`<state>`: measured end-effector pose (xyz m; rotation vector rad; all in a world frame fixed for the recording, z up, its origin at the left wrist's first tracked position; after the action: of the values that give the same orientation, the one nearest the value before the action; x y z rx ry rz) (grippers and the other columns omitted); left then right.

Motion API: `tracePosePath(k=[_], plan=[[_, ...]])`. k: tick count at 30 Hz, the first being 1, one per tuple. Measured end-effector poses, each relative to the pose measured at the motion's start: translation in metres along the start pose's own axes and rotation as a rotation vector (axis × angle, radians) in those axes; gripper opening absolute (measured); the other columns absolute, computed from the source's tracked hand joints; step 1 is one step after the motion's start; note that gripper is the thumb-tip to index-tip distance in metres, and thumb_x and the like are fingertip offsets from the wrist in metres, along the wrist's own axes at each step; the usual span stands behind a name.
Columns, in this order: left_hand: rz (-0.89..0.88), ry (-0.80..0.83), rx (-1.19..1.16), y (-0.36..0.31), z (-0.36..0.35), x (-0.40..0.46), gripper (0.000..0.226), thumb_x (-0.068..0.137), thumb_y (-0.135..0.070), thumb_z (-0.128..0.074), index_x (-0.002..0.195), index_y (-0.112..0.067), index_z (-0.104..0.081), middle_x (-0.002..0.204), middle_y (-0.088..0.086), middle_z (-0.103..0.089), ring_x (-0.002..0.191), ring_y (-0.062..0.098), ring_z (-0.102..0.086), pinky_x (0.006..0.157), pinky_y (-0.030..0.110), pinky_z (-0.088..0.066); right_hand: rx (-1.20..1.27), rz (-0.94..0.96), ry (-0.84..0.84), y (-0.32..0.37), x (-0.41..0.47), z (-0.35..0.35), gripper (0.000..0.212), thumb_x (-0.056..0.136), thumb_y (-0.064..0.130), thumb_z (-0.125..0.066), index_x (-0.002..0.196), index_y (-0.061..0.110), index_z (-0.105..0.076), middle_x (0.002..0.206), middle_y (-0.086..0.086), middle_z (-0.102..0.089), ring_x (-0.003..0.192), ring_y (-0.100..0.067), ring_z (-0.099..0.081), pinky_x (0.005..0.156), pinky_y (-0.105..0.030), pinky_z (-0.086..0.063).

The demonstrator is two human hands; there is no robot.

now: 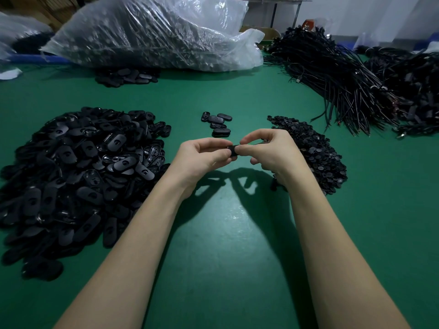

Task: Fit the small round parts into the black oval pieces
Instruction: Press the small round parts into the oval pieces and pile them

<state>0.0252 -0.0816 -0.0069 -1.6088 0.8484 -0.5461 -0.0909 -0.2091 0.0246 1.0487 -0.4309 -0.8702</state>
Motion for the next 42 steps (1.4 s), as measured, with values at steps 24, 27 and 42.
tracePosePath(k=[24,27,42], plan=[[0.014,-0.024,0.13,-0.004,0.007,-0.001,0.014,0.086,0.006,-0.072,0.092,-0.007,-0.069,0.089,0.013,-0.078,0.088,0.025,-0.077,0.087,0.026,-0.059,-0.067,0.068,0.118,0.009,-0.007,-0.009,0.006,0.078,0.024,-0.083,0.076,0.021,-0.078,0.071,-0.004,-0.076,0.058,-0.006,-0.063,0.048,-0.016,-0.044],[0.004,-0.018,0.129,-0.005,0.007,-0.002,0.014,0.085,0.004,-0.073,0.094,-0.006,-0.069,0.09,0.014,-0.078,0.088,0.025,-0.077,0.084,0.024,-0.06,-0.07,0.085,0.096,0.01,-0.005,-0.009,0.006,0.077,0.025,-0.082,0.075,0.023,-0.078,0.063,0.0,-0.073,0.056,-0.005,-0.061,0.047,-0.015,-0.042],[-0.019,-0.084,0.307,0.0,0.008,0.001,0.012,0.088,0.0,-0.073,0.09,-0.011,-0.069,0.085,0.008,-0.076,0.079,0.014,-0.075,0.085,0.031,-0.059,-0.093,0.093,0.027,0.004,-0.004,-0.014,0.011,0.073,0.025,-0.086,0.069,0.022,-0.077,0.06,0.012,-0.071,0.054,-0.002,-0.069,0.062,-0.027,-0.064]])
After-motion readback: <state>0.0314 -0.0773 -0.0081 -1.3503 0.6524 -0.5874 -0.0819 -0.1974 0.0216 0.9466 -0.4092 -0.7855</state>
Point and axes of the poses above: each hand's wrist, its own x-axis towards the middle knuckle, its own z-axis out of the back of the hand, y = z × x, the point moved 8 cm from there along x, towards the middle knuckle
